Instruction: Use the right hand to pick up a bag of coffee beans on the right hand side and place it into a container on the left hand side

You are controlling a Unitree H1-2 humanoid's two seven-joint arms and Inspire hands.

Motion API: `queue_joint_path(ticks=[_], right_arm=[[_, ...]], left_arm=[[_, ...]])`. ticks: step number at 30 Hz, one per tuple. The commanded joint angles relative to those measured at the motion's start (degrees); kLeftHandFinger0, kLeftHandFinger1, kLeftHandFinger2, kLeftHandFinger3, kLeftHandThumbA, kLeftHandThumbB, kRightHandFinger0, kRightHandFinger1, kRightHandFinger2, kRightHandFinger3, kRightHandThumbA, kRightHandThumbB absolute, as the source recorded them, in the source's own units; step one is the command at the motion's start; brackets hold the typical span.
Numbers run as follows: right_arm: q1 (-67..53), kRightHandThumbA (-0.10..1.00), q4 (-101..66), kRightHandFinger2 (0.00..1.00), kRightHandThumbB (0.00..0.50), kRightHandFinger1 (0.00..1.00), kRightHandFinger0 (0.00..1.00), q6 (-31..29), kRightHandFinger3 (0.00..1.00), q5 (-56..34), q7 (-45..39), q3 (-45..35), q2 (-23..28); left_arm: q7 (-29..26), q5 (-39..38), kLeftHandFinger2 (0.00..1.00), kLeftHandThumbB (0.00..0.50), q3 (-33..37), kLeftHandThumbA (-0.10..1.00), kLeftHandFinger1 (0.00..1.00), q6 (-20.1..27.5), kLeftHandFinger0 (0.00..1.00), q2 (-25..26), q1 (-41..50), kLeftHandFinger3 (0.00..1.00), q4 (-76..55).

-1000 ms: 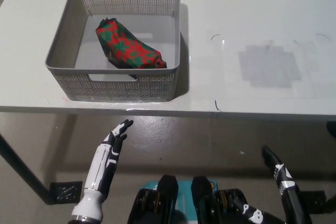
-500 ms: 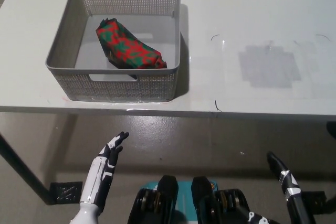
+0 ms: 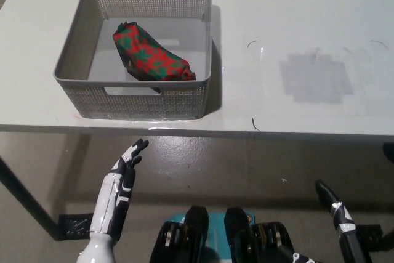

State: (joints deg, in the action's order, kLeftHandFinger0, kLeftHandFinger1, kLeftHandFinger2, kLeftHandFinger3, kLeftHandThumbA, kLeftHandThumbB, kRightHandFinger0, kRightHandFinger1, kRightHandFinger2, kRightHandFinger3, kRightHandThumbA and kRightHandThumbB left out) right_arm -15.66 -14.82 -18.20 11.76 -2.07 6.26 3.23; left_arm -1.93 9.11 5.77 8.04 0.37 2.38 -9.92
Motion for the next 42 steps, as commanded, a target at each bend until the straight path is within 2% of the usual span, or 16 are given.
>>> queue_joint_path(ticks=[1, 11, 16, 20, 30, 38, 42], right_arm=[[0.8, 1.00, -1.2, 1.00, 0.353, 1.00, 1.00, -3.2, 1.00, -0.4, 0.7, -0.2, 0.0], [1.8, 1.00, 0.5, 1.00, 0.329, 1.00, 1.00, -2.9, 1.00, 1.3, 1.0, 0.1, -0.3], [2.2, 1.00, 0.3, 1.00, 0.318, 1.00, 1.00, -1.9, 1.00, 1.1, 0.5, 0.3, -0.3], [3.0, 1.00, 0.7, 1.00, 0.333, 1.00, 1.00, -1.6, 1.00, 0.5, 0.4, 0.4, -0.3], [4.3, 1.00, 2.9, 1.00, 0.328, 1.00, 1.00, 1.4, 1.00, -0.2, -0.6, 1.5, -0.9], [4.9, 1.00, 2.0, 1.00, 0.314, 1.00, 1.00, 3.5, 1.00, 0.2, -0.8, 2.1, -1.0], [4.6, 1.00, 1.4, 1.00, 0.292, 1.00, 1.00, 4.1, 1.00, 1.2, -0.6, 2.2, -0.7]], left_arm=[[-0.5, 2.2, 1.00, 0.389, -0.1, 1.00, 1.00, -2.9, 1.00, -0.8, -0.2, 1.00, -2.9], [-0.5, 6.0, 1.00, 0.380, 0.4, 1.00, 1.00, -6.4, 1.00, -0.8, 0.8, 1.00, -4.5], [-0.5, 7.5, 1.00, 0.387, 0.4, 1.00, 1.00, -7.3, 1.00, -0.5, 0.0, 1.00, -4.5], [-0.4, 8.9, 1.00, 0.407, 0.5, 1.00, 1.00, -8.1, 1.00, -0.2, -0.6, 1.00, -4.5], [-1.0, 6.3, 1.00, 0.438, -0.5, 1.00, 1.00, -6.3, 1.00, -1.5, 0.4, 1.00, -6.0], [-0.9, 5.7, 1.00, 0.408, -0.9, 1.00, 1.00, -5.3, 1.00, -1.9, 0.4, 1.00, -7.1], [-0.9, 5.7, 1.00, 0.415, -0.9, 1.00, 1.00, -5.4, 1.00, -2.3, 0.6, 1.00, -7.2]])
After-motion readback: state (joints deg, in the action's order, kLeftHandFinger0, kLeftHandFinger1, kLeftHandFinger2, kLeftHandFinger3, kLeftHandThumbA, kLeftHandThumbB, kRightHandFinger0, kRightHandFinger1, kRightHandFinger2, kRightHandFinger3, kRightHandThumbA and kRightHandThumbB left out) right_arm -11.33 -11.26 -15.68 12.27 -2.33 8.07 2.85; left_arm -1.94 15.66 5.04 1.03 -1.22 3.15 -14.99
